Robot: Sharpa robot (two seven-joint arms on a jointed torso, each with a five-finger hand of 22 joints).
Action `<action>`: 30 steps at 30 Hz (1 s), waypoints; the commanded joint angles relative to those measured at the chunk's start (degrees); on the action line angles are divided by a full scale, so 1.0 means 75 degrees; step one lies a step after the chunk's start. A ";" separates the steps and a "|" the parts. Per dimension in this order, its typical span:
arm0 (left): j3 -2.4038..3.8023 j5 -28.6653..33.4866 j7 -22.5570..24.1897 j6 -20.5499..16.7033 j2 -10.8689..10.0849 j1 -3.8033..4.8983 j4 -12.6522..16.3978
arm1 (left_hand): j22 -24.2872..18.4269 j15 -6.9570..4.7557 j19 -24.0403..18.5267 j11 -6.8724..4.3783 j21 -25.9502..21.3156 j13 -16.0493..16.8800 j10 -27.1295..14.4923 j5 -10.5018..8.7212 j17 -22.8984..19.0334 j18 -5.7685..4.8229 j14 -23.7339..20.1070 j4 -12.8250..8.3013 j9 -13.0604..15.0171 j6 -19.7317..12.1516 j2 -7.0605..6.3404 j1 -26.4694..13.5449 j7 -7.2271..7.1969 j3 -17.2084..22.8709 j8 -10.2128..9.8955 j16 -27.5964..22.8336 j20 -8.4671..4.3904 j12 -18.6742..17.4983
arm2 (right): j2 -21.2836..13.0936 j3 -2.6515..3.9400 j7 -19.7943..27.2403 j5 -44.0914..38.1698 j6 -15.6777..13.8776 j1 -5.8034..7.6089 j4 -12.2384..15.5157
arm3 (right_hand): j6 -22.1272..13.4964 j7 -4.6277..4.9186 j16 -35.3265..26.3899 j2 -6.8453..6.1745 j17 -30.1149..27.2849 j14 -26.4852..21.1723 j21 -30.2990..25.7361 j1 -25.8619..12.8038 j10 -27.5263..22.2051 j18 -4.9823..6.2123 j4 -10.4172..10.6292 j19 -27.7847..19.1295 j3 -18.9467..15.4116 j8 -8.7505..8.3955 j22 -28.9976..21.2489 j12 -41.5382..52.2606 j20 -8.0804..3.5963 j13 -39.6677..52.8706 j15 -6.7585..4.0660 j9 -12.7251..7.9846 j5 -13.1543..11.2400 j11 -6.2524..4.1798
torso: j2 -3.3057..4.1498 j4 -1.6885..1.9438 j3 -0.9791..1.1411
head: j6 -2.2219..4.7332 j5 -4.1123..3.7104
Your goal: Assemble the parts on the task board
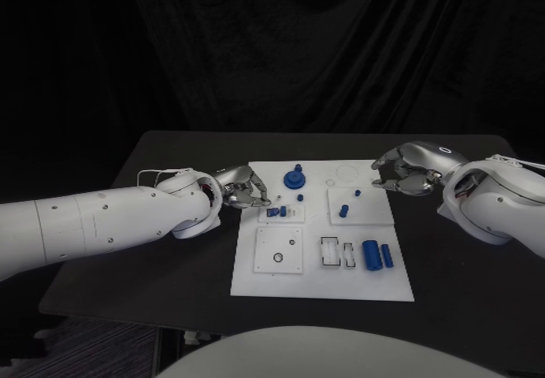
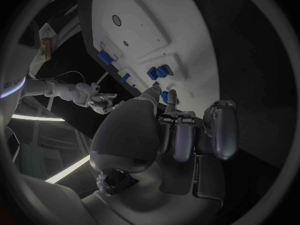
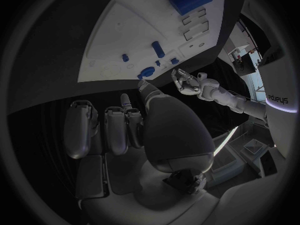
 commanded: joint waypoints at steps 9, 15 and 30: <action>0.0004 -0.1579 0.1145 -0.0102 -0.0177 -0.0061 0.0300 | 0.1563 0.0175 0.0160 0.0164 0.0162 0.2009 0.0801 -0.1005 0.2012 0.0052 0.0809 -0.0250 -0.1298 -0.1307 -0.0260 0.0904 0.0278 0.0269 -0.0026 0.0020 0.0205 0.0026 | -0.0018 0.0005 -0.0058 -0.0017 0.0059 -0.0017 0.0016 | 0.0070 0.0005 -0.0042 0.0052 0.0239 0.0451 -0.0036 -0.0019 -0.0068 0.0048 0.0006 0.0132 0.0023 -0.0035 0.1471 -0.0052 0.0036 0.0627 0.0059 -0.0006 0.0046 0.0011 | 0.0009 0.0006 -0.0005 | -0.0001 0.0061; 0.0004 -0.1923 0.0822 -0.0051 -0.0038 -0.0196 0.0198 | 0.1584 0.0251 0.0198 0.0265 0.0254 0.2009 0.0801 -0.0892 0.2012 0.0034 0.0809 -0.0199 -0.1619 -0.1082 -0.0308 0.0861 0.0329 0.0188 0.0069 0.0020 0.0261 0.0026 | 0.0002 0.0005 -0.0054 -0.0017 0.0071 -0.0017 0.0008 | 0.0069 0.0006 -0.0044 0.0050 0.0235 0.0450 -0.0037 -0.0027 -0.0065 0.0049 0.0011 0.0132 0.0019 -0.0039 0.1471 -0.0050 0.0037 0.0629 0.0059 -0.0011 0.0044 0.0009 | 0.0005 0.0003 -0.0003 | -0.0001 0.0068; 0.0004 -0.2261 0.0221 -0.0219 0.0186 -0.0406 -0.0058 | 0.1574 0.0294 0.0192 0.0303 0.0238 0.2009 0.0801 -0.0556 0.2012 0.0043 0.0809 -0.0084 -0.1952 -0.0870 -0.0233 0.0700 0.0336 0.0135 0.0184 0.0020 0.0320 0.0026 | -0.0008 0.0005 -0.0043 -0.0017 0.0078 -0.0018 0.0029 | 0.0069 0.0006 -0.0044 0.0050 0.0235 0.0450 -0.0037 -0.0027 -0.0065 0.0049 0.0011 0.0132 0.0019 -0.0039 0.1471 -0.0050 0.0037 0.0629 0.0059 -0.0011 0.0044 0.0009 | 0.0013 -0.0013 -0.0004 | -0.0001 0.0090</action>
